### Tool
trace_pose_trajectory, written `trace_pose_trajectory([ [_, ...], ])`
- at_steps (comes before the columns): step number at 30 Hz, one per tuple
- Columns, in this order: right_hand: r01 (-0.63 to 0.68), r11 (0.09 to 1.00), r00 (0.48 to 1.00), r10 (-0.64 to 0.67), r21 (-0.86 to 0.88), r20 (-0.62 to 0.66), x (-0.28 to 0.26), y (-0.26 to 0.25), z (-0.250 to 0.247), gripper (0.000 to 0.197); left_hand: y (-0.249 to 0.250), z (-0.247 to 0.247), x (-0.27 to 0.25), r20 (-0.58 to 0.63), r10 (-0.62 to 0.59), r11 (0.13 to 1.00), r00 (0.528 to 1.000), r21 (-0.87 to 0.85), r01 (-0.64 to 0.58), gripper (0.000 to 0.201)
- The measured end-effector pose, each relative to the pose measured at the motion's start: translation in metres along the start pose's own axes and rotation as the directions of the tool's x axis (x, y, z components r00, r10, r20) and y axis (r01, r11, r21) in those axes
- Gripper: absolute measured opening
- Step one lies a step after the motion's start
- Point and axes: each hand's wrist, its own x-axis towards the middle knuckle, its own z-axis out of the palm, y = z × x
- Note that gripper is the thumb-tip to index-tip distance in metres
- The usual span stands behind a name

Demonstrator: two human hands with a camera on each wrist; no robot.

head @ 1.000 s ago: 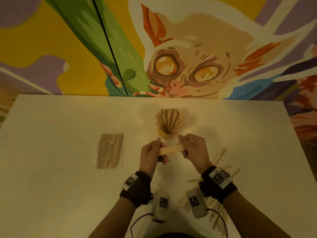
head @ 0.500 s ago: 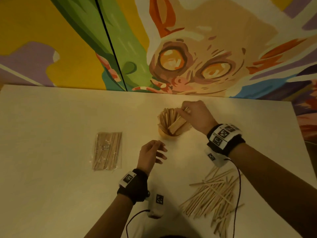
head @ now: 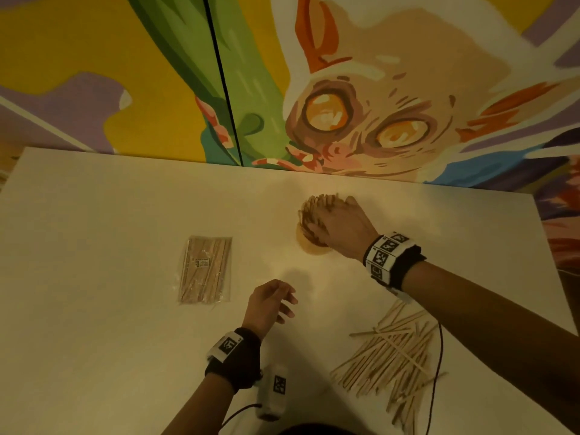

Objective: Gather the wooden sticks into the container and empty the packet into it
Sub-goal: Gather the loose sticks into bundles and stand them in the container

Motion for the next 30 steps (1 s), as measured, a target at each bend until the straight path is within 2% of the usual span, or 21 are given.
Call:
trace_pose_trajectory([
  [5,-0.102,0.978,0.961,0.144,0.181,-0.235,-0.033,0.019,-0.029,0.042,-0.013,0.001,-0.006,0.017,-0.005,0.997,1.0,0.076,0.004,0.023],
  [8,-0.157,0.89,0.923,0.287,0.427,-0.257,-0.066,0.037,-0.034,0.029,-0.025,0.006,-0.008,0.041,-0.01,0.985,0.999,0.172,0.002,0.022],
  [9,-0.189,0.829,0.908,0.351,0.526,-0.227,-0.082,0.043,-0.032,0.023,-0.03,0.009,-0.01,0.053,-0.007,0.977,0.999,0.212,-0.004,0.021],
  [11,-0.296,0.685,0.882,0.464,0.666,-0.084,-0.12,0.051,-0.019,0.018,-0.038,0.015,-0.014,0.066,0.013,0.952,0.998,0.305,-0.033,0.018],
  [14,-0.534,0.477,0.8,0.552,0.698,0.235,-0.189,0.06,0.02,0.02,-0.049,0.029,-0.02,0.119,0.049,0.886,0.992,0.453,-0.098,0.013],
  [16,-0.686,0.369,0.707,0.541,0.627,0.456,-0.239,0.061,0.05,0.023,-0.058,0.039,-0.023,0.156,0.078,0.812,0.985,0.563,-0.153,0.009],
  [19,-0.822,0.234,0.564,0.46,0.519,0.686,-0.311,0.053,0.093,0.024,-0.069,0.053,-0.025,0.143,0.126,0.653,0.982,0.733,-0.191,0.006],
  [22,-0.873,0.137,0.487,0.308,0.468,0.817,-0.36,0.034,0.119,0.024,-0.074,0.074,-0.029,0.163,0.127,0.533,0.979,0.821,-0.205,0.015],
  [24,-0.877,0.129,0.48,0.221,0.462,0.849,-0.372,0.022,0.126,0.028,-0.076,0.093,-0.033,0.186,0.109,0.463,0.977,0.86,-0.215,0.028],
  [26,-0.871,0.116,0.491,0.187,0.477,0.851,-0.372,0.015,0.128,0.029,-0.077,0.117,-0.038,0.182,0.086,0.418,0.979,0.886,-0.202,0.041],
  [28,-0.856,0.085,0.517,0.166,0.51,0.84,-0.367,0.012,0.127,0.027,-0.078,0.144,-0.043,0.163,0.06,0.381,0.985,0.908,-0.174,0.048],
  [30,-0.825,0.071,0.565,0.138,0.561,0.814,-0.358,0.01,0.125,0.025,-0.082,0.169,-0.048,0.176,0.056,0.316,0.983,0.931,-0.185,0.06],
])
